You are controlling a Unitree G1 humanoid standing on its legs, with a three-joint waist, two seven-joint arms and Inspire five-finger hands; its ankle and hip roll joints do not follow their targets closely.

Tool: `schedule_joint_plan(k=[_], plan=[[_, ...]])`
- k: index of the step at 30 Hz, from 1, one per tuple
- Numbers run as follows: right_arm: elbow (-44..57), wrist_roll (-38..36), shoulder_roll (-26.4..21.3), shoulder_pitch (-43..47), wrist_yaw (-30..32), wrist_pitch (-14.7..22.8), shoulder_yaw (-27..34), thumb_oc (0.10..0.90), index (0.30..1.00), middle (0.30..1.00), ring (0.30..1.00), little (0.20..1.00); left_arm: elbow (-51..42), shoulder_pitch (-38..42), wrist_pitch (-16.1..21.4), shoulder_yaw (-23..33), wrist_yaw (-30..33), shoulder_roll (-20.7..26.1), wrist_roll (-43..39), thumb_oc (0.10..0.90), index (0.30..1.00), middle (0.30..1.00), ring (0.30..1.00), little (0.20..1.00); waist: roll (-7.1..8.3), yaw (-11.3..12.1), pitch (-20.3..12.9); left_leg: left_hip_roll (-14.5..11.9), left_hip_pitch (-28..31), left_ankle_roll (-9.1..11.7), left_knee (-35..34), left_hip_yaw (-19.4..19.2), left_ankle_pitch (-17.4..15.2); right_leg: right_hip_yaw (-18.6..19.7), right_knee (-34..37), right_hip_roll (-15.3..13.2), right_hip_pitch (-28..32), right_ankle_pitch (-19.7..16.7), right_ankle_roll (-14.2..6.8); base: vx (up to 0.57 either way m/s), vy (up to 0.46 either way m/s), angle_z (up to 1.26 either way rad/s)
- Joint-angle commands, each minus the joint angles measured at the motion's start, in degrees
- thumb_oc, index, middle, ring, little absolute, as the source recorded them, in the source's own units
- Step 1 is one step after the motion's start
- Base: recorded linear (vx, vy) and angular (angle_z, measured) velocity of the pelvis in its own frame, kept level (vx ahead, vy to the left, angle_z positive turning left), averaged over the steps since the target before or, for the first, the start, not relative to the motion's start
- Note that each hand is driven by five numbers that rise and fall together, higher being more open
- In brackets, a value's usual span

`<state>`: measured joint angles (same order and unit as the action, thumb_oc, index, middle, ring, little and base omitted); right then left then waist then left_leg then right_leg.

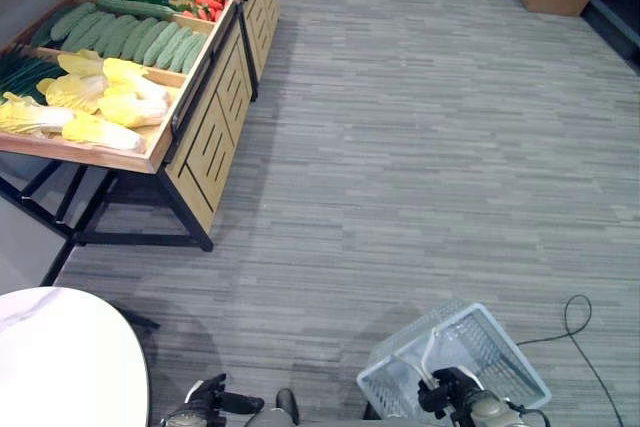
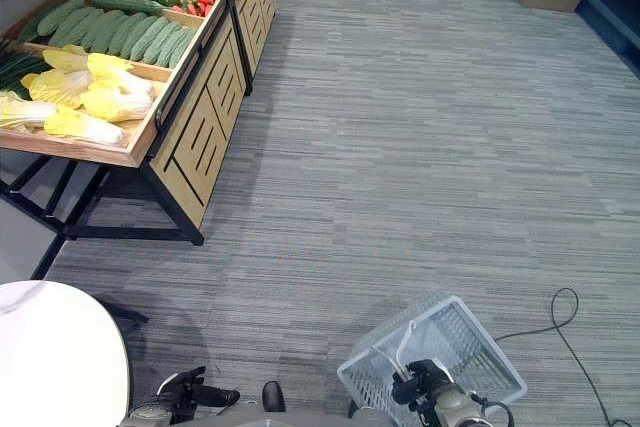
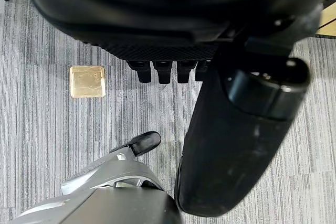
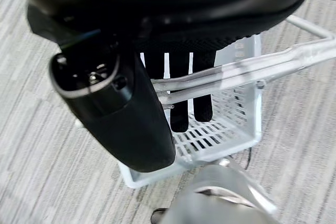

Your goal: Get the vegetables into the basket

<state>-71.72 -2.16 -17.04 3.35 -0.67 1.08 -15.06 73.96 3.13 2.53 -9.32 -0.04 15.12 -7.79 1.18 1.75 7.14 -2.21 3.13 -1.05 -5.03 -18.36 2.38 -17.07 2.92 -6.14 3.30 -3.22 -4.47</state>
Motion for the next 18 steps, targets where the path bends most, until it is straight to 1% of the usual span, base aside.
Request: schedule_joint_plan(k=[1, 4, 9, 11, 18], plan=[[-2.07, -1.09, 0.98, 1.22, 0.04, -0.02, 0.98, 0.400, 0.300, 0.300, 0.300, 0.300, 2.75, 2.06, 0.04, -0.19, 0.38, 0.90, 1.09, 0.900, 1.000, 1.000, 1.000, 1.000, -0.32, 0.12, 2.33, 2.28, 1.23, -0.79, 1.66, 1.47, -6.12, 2.43, -7.04, -1.37, -2.85, 5.79, -1.99, 0.02, -0.062, 0.08], [-3.82, -3.26, 0.83, 1.06, 0.46, 0.08, 2.66, 0.400, 0.300, 0.300, 0.300, 0.300, 2.74, 2.17, 0.14, -0.67, 0.38, 0.35, 0.89, 0.900, 1.000, 1.000, 1.000, 1.000, -0.64, -0.26, 1.86, 1.94, 1.91, -0.23, 0.18, 1.69, -5.09, 2.47, -6.69, -0.74, -2.51, 6.15, -1.66, 0.03, -0.095, 0.03], [-5.68, -2.73, 0.58, 0.89, 0.51, -0.13, 2.85, 0.400, 0.300, 0.300, 0.300, 0.300, 2.91, 2.35, 0.03, -1.54, 0.01, -0.08, 1.48, 0.900, 1.000, 1.000, 1.000, 1.000, -0.71, -0.48, 1.40, 1.30, 2.33, 0.31, 0.03, 1.88, -4.73, 2.36, -5.82, 0.03, -1.65, 6.55, -1.16, 0.02, -0.103, 0.02], [-7.98, -2.68, 0.04, 0.24, 0.70, -0.45, 4.06, 0.400, 0.300, 0.300, 0.300, 0.300, 3.00, 2.12, -0.06, -1.95, -0.31, -0.54, 1.75, 0.900, 1.000, 1.000, 1.000, 1.000, -0.80, -0.70, 0.99, 0.84, 3.15, 0.77, 0.04, 2.28, -4.55, 2.40, -5.99, 0.74, -0.79, 7.45, -0.54, 0.03, -0.145, 0.03], [-9.73, -3.21, -0.24, -1.10, 0.91, -0.68, 5.63, 0.400, 0.300, 0.300, 0.300, 0.300, 3.43, 1.63, -0.20, -2.15, -0.59, -0.91, 2.36, 0.900, 1.000, 1.000, 1.000, 1.000, -1.00, -1.19, 0.46, 0.66, 3.58, 1.10, 0.03, 2.51, -4.48, 2.27, -6.15, 1.11, -0.15, 7.94, -0.32, 0.00, -0.029, 0.00]])
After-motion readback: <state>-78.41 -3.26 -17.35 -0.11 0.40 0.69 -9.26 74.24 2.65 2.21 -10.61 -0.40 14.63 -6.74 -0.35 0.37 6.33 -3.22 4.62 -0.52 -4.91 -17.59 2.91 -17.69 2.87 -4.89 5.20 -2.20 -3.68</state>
